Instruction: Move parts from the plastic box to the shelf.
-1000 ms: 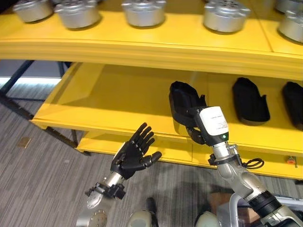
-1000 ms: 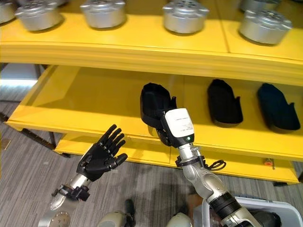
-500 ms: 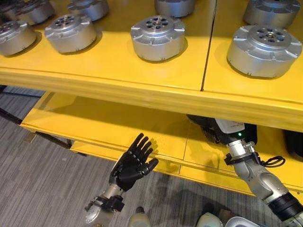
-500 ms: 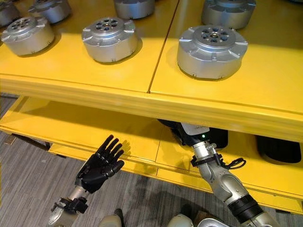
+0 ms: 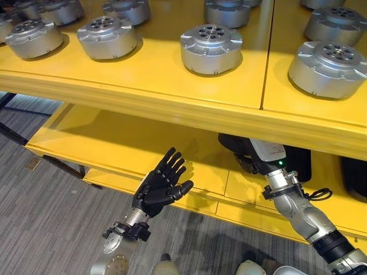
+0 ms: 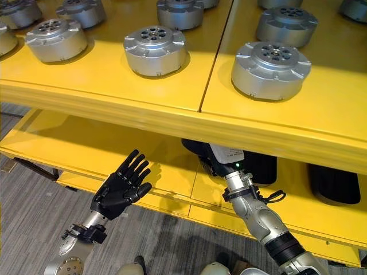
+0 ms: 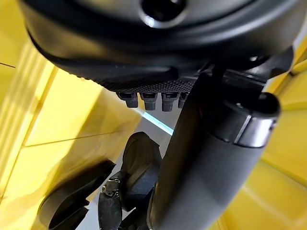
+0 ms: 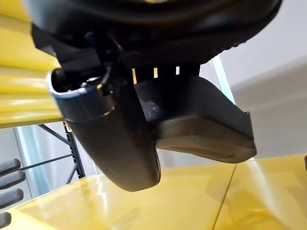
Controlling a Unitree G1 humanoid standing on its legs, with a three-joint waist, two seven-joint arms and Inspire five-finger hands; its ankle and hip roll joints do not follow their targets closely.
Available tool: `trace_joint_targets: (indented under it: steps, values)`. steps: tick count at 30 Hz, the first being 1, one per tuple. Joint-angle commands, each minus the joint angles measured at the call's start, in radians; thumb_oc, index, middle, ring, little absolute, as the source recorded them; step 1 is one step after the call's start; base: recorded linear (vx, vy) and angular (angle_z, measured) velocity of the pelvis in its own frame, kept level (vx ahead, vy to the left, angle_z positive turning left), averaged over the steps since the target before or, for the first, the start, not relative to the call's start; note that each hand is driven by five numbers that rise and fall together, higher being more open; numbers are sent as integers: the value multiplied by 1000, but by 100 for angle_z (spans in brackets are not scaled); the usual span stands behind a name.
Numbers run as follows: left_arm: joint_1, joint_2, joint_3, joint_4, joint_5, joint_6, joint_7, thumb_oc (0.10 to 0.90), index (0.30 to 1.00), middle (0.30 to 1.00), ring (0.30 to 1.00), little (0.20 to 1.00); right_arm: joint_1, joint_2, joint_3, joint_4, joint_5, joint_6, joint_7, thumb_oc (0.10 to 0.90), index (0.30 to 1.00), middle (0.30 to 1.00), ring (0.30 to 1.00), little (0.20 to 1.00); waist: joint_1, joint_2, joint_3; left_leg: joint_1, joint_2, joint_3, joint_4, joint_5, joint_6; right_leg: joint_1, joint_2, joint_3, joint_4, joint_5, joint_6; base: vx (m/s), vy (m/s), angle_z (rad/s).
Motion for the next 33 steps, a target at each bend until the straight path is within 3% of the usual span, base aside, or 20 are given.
trace_joint_targets:
  steps: [1, 9, 14, 25, 33]
  values:
    - [-23, 22, 7, -91, -24, -54, -22, 900, 1000, 1000, 1000, 1000, -98, 17, -13, -53, -9, -36, -113, 400, 300, 300, 300, 300, 18, -26, -82, 22, -33, 5, 48, -174, 51, -40, 37, 0, -11, -4, 5, 15, 30, 10]
    - [-16, 15, 17, -92, -17, -43, 9, 900, 1000, 1000, 1000, 1000, -97, 25, -8, -84, 40, -14, -52, 400, 300, 300, 300, 300, 28, -29, -78, 9, -42, 5, 78, -188, 56, -28, 33, -8, -12, -11, 3, 0, 12, -2]
    - [-20, 8, 25, -88, -14, -41, 18, 900, 1000, 1000, 1000, 1000, -117, 37, 19, -111, 60, 33, 21, 400, 300, 300, 300, 300, 38, -28, -72, -3, -41, 1, 89, -190, 54, -30, 30, -12, -13, -11, 5, -40, -5, 1]
    - [-36, 0, 18, -100, 1, -16, 34, 900, 1000, 1000, 1000, 1000, -180, 84, 85, -98, 47, 94, 72, 400, 300, 300, 300, 300, 53, -23, -77, 8, -38, -3, 68, -178, 48, -14, 26, -24, -29, -4, 6, -10, -3, 0]
    - [-44, 0, 16, -95, -5, -4, 32, 900, 1000, 1000, 1000, 1000, -184, 92, 93, -69, 83, 82, 95, 400, 300, 300, 300, 300, 56, -25, -82, 6, -38, -4, 76, -178, 47, 0, 30, -26, -33, -11, 1, 0, 0, 0]
